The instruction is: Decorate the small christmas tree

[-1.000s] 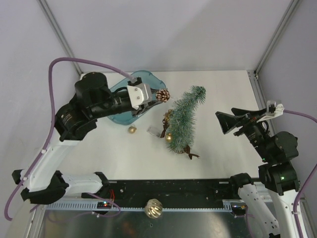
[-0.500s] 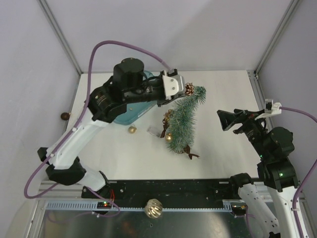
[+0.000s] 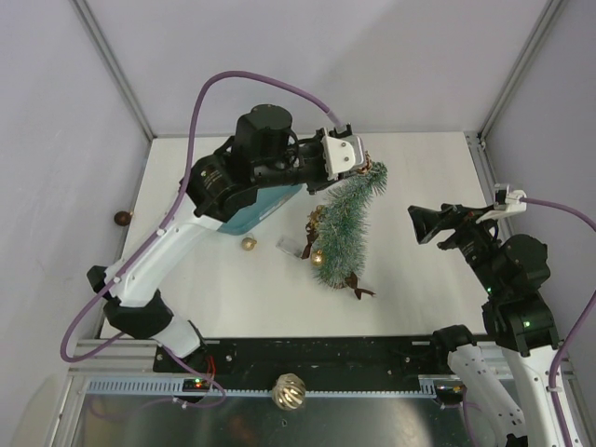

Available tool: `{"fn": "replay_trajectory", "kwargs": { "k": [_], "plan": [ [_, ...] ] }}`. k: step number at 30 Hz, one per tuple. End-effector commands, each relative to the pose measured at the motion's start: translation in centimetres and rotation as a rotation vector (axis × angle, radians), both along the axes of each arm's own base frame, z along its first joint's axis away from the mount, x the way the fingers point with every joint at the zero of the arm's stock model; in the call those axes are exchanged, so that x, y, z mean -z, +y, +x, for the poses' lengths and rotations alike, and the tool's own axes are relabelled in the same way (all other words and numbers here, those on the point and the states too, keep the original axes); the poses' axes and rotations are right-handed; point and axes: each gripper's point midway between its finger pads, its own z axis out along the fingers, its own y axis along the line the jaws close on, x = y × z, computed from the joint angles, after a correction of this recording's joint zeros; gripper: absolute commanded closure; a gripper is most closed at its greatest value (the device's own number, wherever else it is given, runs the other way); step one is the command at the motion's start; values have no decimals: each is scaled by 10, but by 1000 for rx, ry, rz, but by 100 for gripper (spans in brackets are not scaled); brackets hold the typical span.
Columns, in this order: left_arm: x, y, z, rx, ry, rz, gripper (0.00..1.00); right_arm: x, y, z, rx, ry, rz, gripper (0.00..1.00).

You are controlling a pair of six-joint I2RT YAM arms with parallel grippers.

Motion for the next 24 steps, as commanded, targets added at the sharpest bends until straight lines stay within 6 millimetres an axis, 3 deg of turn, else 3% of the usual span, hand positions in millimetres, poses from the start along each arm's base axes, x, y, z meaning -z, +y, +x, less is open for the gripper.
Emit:
{"fn": "replay_trajectory", "kwargs": {
  "k": [1, 10, 21, 24],
  "plan": [
    [-20, 0, 2, -17, -50, -37, 76, -10, -2, 2, 11, -35, -10, 3],
    [2, 5, -4, -6, -6, -1, 75, -12, -3, 1, 13, -44, -11, 3],
    [16, 6, -6, -11, 35, 16, 73, -11, -4, -2, 17, -41, -5, 4],
    [17, 8, -6, -17, 42, 14, 68, -11, -4, -3, 17, -40, -6, 4]
  ]
}}
